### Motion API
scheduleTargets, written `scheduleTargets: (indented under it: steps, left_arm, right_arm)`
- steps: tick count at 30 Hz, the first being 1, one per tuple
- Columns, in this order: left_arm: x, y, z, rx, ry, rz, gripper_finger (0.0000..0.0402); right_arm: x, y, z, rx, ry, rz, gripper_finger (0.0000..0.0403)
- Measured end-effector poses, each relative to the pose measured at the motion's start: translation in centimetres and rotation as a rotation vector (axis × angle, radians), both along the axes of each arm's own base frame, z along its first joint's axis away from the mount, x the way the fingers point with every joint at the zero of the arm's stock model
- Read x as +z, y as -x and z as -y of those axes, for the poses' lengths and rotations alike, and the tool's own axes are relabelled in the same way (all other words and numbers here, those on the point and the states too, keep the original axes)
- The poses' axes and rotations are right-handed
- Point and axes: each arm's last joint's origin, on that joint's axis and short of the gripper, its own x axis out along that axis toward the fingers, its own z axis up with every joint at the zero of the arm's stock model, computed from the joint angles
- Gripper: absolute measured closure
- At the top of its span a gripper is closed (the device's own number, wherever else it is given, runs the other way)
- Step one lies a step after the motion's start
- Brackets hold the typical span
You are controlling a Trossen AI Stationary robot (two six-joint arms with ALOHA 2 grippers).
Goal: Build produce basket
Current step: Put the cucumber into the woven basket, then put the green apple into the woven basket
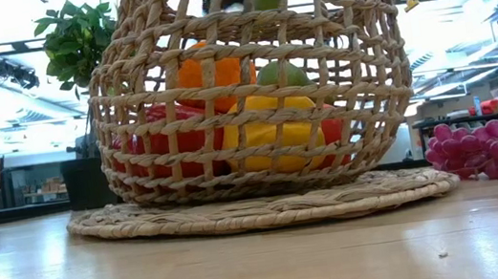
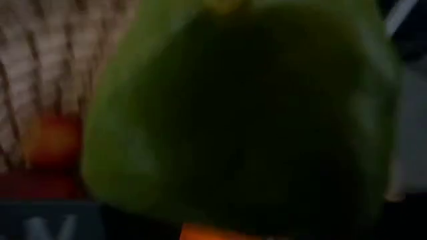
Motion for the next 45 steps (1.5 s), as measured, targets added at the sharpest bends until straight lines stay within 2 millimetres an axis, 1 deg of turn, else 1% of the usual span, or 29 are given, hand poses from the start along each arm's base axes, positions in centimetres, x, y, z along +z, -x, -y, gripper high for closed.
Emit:
scheduleTargets:
  steps: [2, 3, 5, 7, 8, 10, 15, 21, 30, 35, 38, 40, 43, 45]
  left_arm:
    - [-1.7, -0.6, 0.1, -0.034, 0.013, -0.143, 0.0194]
    - [-2.0, -1.0, 0.2, -0.063, 0.020, -0.171, 0.0194]
    - [-2.4, -1.1, 0.6, -0.123, 0.023, -0.238, 0.0195]
    - [-2.2, -1.0, 1.0, -0.176, 0.009, -0.254, 0.0198]
    - [-2.4, -1.1, 1.2, -0.193, 0.001, -0.264, 0.0199]
    - [-2.6, -1.3, 1.4, -0.214, -0.007, -0.250, 0.0199]
    - [-2.3, -1.2, 1.0, -0.216, -0.016, -0.248, 0.0194]
    - [-2.4, -1.1, 1.1, -0.231, -0.023, -0.249, 0.0197]
    - [-2.3, -1.3, 1.1, -0.201, -0.005, -0.242, 0.0192]
    - [-2.3, -1.3, 1.1, -0.180, 0.009, -0.237, 0.0201]
    - [-2.0, -1.9, 1.1, -0.167, 0.019, -0.174, 0.0204]
    - [-1.6, -2.0, 0.6, -0.112, 0.061, -0.164, 0.0200]
    - [0.5, -1.9, -0.2, -0.109, 0.097, -0.125, 0.0187]
    - [2.2, -1.3, -0.8, -0.106, 0.092, -0.105, 0.0179]
  right_arm:
    - [0.0, 0.0, 0.0, 0.000, 0.000, 0.000, 0.0054]
    - [0.0, 0.0, 0.0, 0.000, 0.000, -0.001, 0.0054]
    - [0.0, 0.0, 0.0, 0.000, 0.000, 0.000, 0.0054]
    - [0.0, 0.0, 0.0, 0.000, 0.000, -0.001, 0.0054]
    - [0.0, 0.0, 0.0, 0.000, 0.000, 0.000, 0.0054]
    - [0.0, 0.0, 0.0, 0.000, 0.000, 0.000, 0.0054]
    - [0.0, 0.0, 0.0, 0.000, 0.000, 0.000, 0.0054]
    - [0.0, 0.0, 0.0, 0.000, 0.000, -0.001, 0.0054]
    - [0.0, 0.0, 0.0, 0.000, 0.000, 0.000, 0.0054]
    - [0.0, 0.0, 0.0, 0.000, 0.000, -0.001, 0.0054]
    - [0.0, 0.0, 0.0, 0.000, 0.000, -0.001, 0.0054]
    - [0.0, 0.0, 0.0, 0.000, 0.000, -0.001, 0.0054]
    - [0.0, 0.0, 0.0, 0.000, 0.000, -0.001, 0.0054]
    - [0.0, 0.0, 0.0, 0.000, 0.000, -0.001, 0.0054]
